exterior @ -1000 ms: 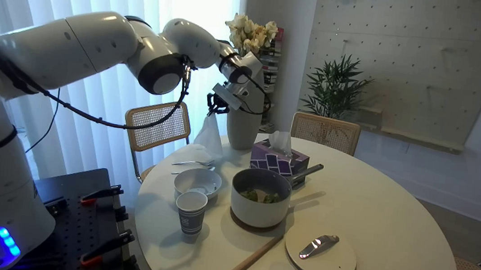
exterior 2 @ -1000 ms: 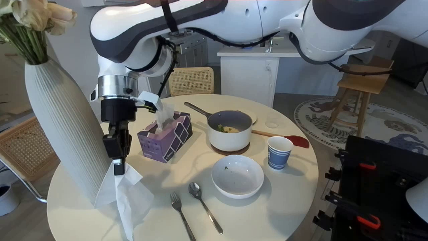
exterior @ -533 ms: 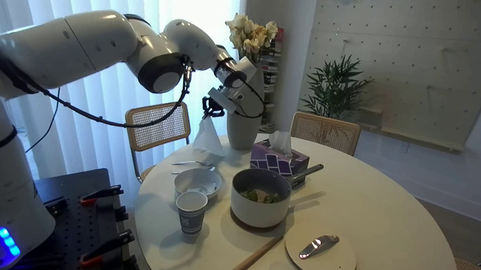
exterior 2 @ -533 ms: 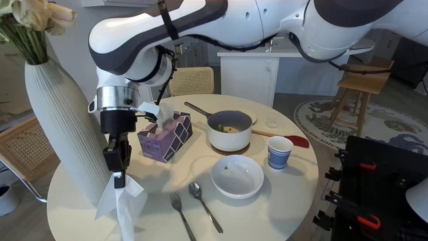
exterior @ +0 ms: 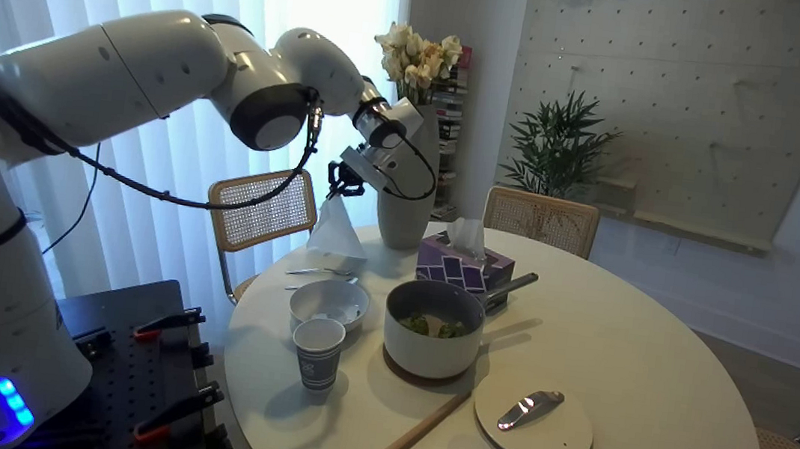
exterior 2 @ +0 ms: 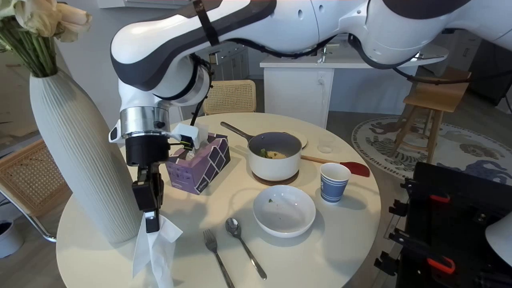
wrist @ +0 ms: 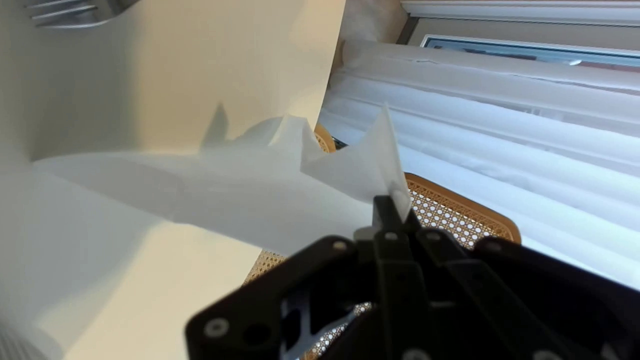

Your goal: Pull out a tissue from the box and place it on the table

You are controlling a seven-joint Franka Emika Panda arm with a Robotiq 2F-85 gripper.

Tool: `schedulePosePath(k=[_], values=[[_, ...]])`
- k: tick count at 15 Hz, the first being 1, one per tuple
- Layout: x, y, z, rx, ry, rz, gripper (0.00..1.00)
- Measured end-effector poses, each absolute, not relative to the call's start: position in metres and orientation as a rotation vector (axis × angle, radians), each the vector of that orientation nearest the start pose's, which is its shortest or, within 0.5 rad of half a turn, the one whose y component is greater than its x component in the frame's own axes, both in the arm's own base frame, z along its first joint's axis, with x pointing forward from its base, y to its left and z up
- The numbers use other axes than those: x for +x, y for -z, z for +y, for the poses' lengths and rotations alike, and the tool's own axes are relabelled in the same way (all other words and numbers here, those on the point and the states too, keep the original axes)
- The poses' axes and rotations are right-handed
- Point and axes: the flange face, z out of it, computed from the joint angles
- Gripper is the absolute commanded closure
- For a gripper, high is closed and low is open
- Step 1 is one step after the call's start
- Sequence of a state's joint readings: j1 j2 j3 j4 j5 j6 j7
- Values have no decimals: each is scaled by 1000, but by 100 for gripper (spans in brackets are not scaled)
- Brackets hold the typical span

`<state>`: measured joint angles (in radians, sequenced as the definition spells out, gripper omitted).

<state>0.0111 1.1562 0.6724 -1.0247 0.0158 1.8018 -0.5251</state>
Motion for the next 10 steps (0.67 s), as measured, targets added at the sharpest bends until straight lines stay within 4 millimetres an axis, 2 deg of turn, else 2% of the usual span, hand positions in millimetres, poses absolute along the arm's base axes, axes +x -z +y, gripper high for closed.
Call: schedulePosePath(k=[5,10], values=[[674,-199,318,-2224,-296,-1113,37],[679,-200,305,-2233,-291,-1095,0]])
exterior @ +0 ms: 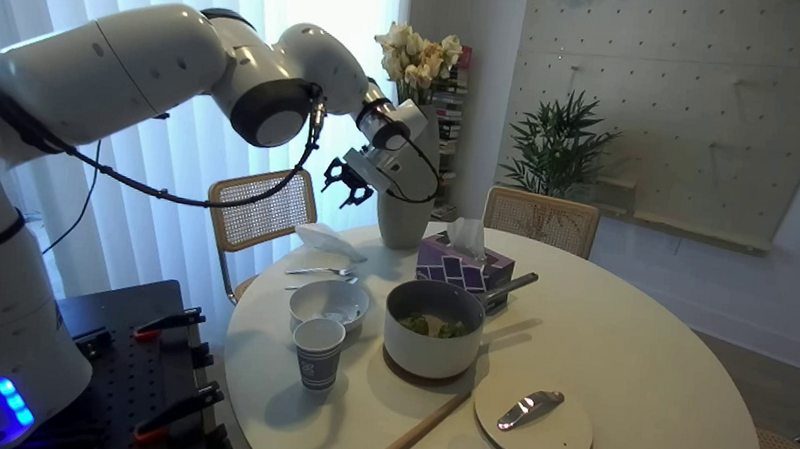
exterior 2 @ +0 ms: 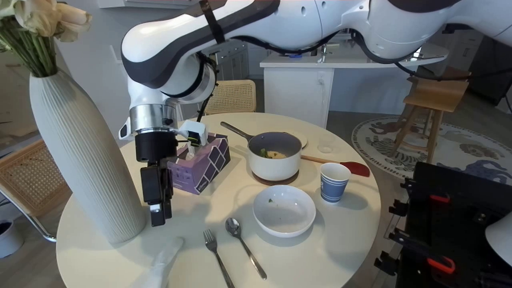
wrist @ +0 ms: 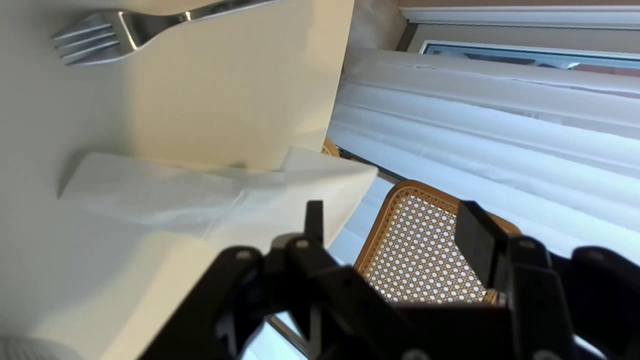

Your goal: Pull out a tissue from the box and place it on the table

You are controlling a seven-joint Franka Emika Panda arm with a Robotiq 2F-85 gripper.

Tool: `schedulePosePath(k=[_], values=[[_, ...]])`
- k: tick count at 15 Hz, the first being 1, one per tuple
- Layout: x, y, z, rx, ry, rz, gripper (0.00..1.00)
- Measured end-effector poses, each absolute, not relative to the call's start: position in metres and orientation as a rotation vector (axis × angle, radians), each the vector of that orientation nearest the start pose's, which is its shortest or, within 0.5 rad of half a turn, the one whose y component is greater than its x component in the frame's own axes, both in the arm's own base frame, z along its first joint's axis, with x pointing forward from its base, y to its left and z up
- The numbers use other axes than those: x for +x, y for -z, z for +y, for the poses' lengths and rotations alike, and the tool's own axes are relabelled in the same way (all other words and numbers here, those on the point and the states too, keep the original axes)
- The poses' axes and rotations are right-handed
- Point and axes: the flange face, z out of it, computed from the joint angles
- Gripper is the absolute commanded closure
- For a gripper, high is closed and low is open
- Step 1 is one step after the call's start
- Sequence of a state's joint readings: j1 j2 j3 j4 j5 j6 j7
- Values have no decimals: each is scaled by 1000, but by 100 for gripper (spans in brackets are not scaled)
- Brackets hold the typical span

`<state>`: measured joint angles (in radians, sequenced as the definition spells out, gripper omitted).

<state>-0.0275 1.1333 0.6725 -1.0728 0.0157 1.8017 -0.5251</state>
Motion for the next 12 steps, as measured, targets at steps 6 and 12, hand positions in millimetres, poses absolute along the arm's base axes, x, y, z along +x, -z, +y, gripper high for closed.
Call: schedulePosePath(k=[6,12], values=[[689,-207,283,-2257,-263,-1065,0],[724,-244,227,-2427,-110,-982,0]])
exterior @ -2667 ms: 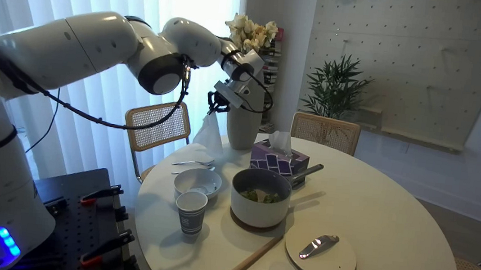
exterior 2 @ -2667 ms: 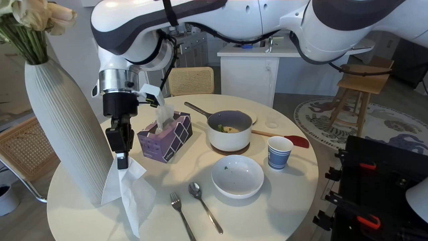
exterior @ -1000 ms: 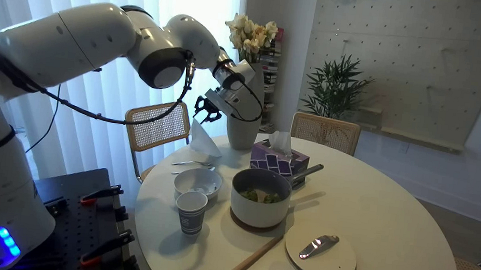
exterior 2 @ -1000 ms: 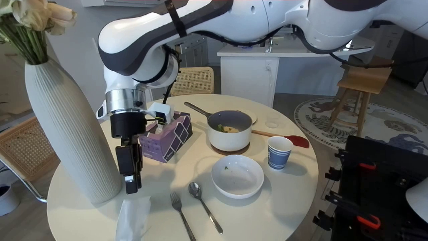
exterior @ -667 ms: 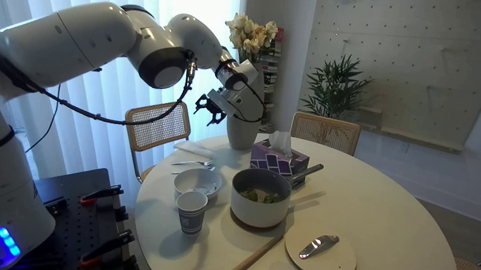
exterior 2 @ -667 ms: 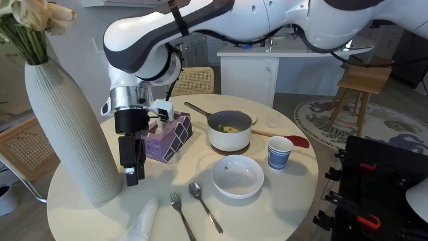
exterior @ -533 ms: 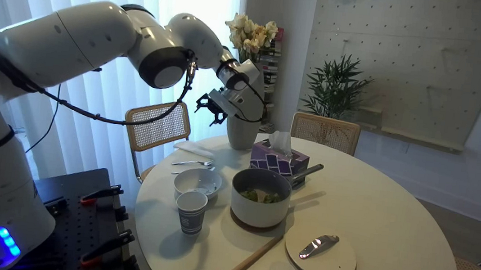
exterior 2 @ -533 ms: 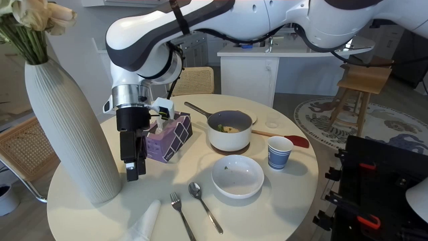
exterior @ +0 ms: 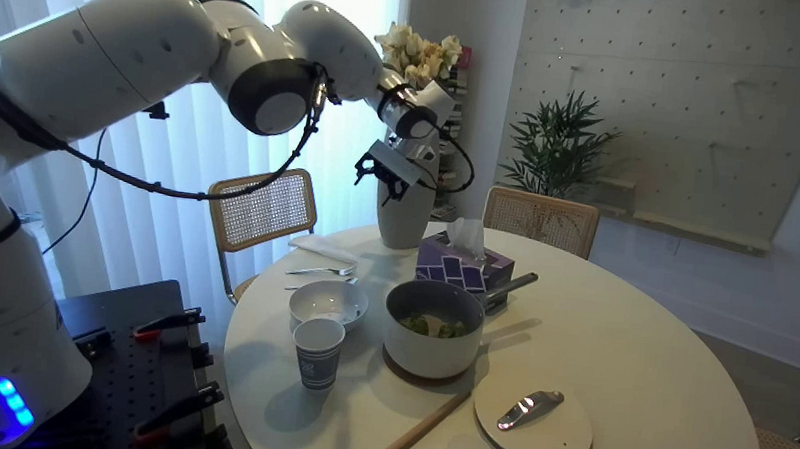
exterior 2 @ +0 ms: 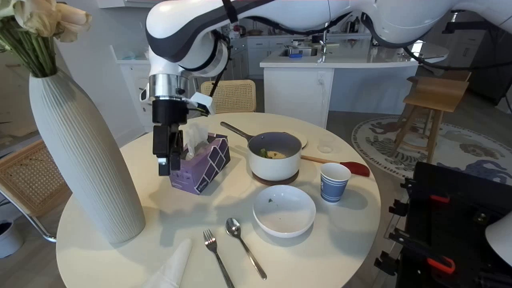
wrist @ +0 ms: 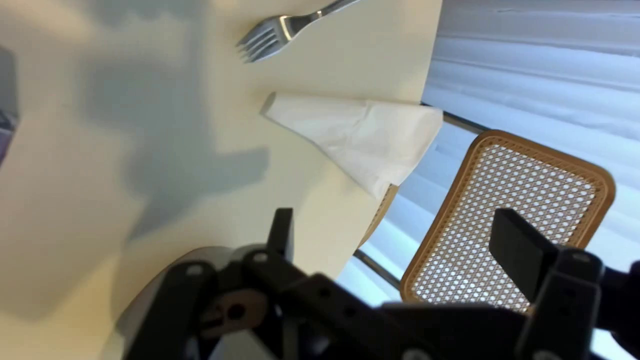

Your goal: Pull out a tissue from the box and place it on the table

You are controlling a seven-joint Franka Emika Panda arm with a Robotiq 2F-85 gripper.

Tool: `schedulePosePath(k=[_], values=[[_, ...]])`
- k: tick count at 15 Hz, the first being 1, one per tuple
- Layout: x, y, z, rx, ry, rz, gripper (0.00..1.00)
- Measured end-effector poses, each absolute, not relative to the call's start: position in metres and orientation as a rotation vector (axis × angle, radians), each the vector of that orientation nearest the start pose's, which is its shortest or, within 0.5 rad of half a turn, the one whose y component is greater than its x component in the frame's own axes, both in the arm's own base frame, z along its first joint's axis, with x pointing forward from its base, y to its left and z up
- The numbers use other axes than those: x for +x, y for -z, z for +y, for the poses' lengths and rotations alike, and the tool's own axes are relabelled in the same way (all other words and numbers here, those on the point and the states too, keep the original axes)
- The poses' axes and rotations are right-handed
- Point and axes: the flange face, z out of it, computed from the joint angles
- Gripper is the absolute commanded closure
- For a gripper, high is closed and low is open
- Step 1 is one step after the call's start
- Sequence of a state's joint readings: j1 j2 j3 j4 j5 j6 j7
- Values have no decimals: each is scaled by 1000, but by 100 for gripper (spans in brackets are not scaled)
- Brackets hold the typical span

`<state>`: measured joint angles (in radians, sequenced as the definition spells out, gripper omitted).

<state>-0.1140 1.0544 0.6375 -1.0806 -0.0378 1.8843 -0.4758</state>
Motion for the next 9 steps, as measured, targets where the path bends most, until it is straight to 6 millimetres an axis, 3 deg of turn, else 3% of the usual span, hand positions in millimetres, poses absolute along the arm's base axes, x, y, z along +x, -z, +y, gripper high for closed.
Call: schedulePosePath(k=[9], values=[[754,-324,139,-2828,147,-870,0]])
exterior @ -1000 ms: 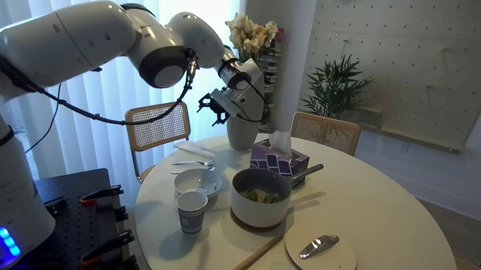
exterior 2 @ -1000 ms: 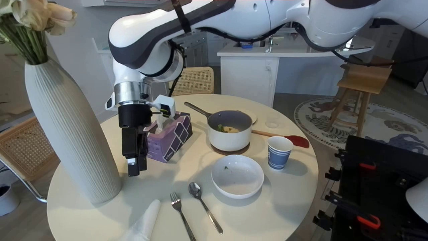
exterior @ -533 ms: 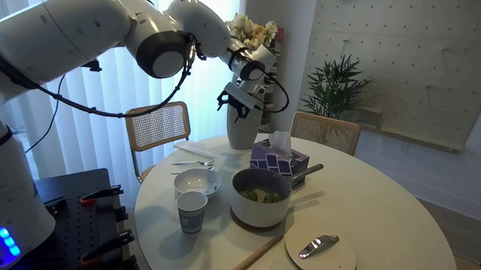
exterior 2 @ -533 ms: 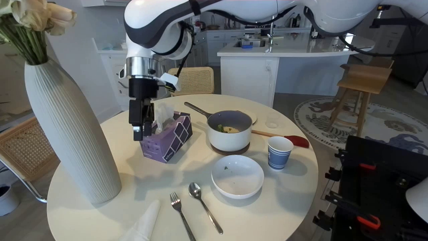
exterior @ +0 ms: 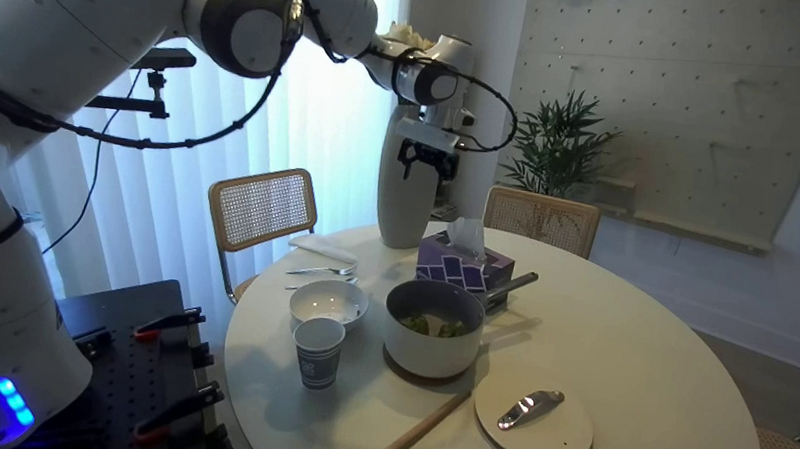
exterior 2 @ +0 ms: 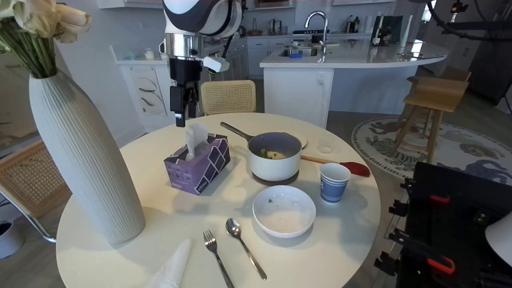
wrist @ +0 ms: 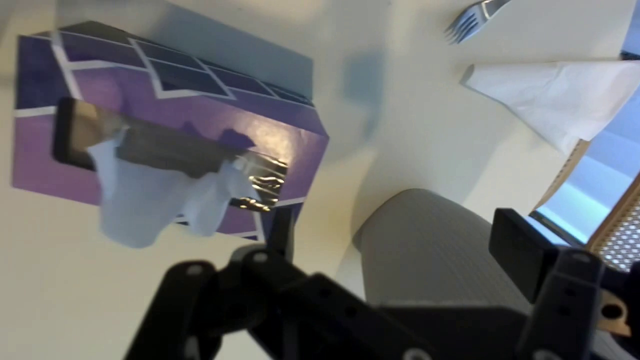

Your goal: Pull out a tissue from the box and place it on the table

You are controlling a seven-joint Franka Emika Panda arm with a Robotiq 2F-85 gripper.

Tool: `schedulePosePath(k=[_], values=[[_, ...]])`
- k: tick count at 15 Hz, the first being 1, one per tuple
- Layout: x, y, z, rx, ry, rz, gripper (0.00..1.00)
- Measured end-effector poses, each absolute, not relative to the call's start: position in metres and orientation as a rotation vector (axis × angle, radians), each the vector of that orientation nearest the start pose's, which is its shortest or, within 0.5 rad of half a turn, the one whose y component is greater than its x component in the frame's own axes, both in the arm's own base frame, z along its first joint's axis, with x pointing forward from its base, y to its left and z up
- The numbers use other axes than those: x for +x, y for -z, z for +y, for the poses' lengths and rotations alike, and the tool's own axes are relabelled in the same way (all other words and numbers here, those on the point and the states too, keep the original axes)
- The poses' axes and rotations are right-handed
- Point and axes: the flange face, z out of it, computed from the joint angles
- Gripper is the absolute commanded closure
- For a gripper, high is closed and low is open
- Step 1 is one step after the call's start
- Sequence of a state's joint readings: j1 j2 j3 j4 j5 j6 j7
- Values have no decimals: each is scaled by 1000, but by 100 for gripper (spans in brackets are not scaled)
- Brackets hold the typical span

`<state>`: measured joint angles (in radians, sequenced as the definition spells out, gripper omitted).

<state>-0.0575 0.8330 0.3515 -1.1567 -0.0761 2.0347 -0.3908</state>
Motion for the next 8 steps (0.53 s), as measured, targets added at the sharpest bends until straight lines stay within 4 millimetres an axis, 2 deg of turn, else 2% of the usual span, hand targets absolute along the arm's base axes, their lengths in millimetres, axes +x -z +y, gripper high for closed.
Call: schedulePosePath(k=[8], values=[[749,-369,71,-3047,243,-682,0]])
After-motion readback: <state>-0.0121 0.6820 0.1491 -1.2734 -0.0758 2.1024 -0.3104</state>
